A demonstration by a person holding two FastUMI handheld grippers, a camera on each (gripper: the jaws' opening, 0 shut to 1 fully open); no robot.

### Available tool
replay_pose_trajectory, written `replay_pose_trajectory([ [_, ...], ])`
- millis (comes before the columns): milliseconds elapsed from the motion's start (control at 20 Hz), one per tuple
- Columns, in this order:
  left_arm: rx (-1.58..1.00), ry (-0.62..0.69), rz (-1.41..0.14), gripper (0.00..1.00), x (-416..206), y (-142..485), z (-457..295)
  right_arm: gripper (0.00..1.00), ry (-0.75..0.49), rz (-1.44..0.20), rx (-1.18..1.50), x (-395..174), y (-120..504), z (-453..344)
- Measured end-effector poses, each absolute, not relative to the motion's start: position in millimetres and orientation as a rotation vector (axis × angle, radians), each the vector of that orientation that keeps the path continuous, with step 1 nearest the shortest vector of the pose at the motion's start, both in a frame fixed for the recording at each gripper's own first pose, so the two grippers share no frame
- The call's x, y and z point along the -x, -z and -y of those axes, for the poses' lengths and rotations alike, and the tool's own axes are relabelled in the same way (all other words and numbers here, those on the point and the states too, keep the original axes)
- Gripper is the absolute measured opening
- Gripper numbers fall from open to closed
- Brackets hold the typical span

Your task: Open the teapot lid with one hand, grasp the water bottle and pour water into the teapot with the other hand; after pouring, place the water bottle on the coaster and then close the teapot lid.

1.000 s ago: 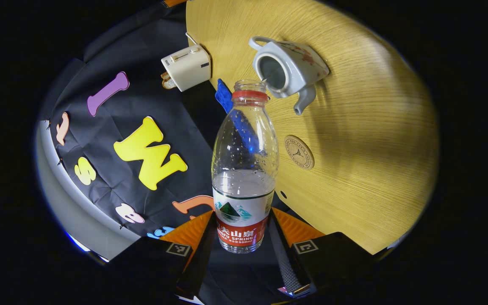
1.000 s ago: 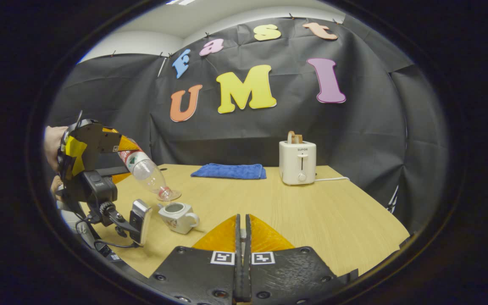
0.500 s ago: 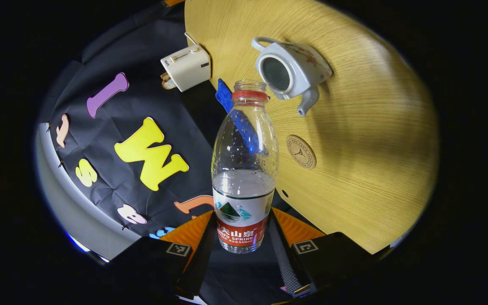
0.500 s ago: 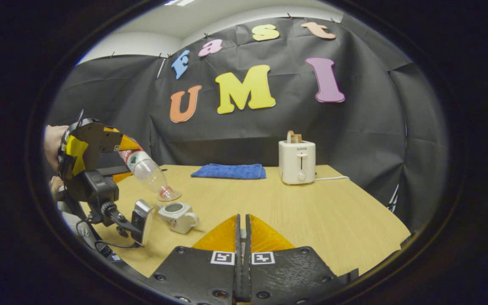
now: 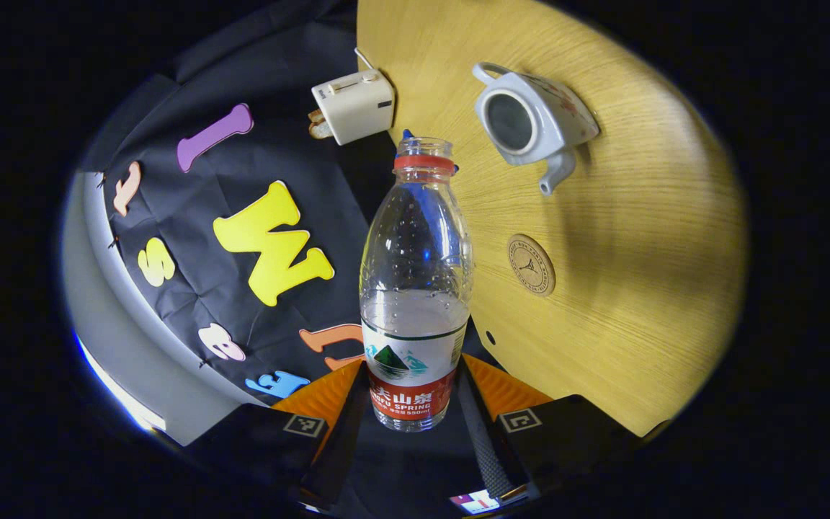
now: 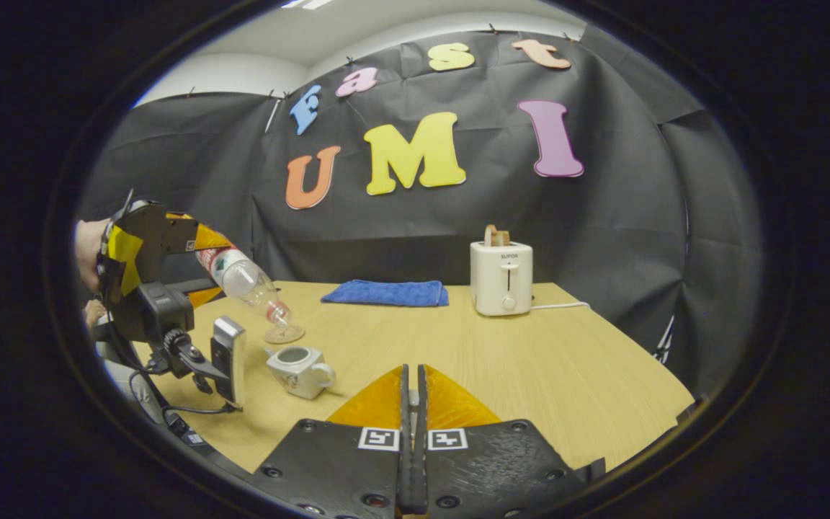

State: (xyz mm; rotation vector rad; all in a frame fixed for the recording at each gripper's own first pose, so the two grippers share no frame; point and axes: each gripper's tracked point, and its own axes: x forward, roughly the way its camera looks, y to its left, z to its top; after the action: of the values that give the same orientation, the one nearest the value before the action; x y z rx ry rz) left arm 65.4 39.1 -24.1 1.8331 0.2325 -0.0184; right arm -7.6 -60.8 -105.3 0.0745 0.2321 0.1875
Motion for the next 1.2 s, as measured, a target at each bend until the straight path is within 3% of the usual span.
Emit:
replay_pose_trajectory([
  [200,-1.602,0.046,-0.226,0.72,-63,44,-45,0.0,-0.179,-0.229,-0.065,9,100,60],
  [500,-0.957,0.107,-0.287,0.73,-50,75,-51,0.0,-0.191,-0.22,-0.05,9,87,49],
  [850,-0.202,0.108,-0.191,0.73,-47,58,-34,0.0,-0.208,-0.19,-0.049,7,68,25],
  [1200,0.046,0.099,-0.075,0.74,-103,39,-44,0.0,-0.194,-0.181,-0.043,8,67,20],
])
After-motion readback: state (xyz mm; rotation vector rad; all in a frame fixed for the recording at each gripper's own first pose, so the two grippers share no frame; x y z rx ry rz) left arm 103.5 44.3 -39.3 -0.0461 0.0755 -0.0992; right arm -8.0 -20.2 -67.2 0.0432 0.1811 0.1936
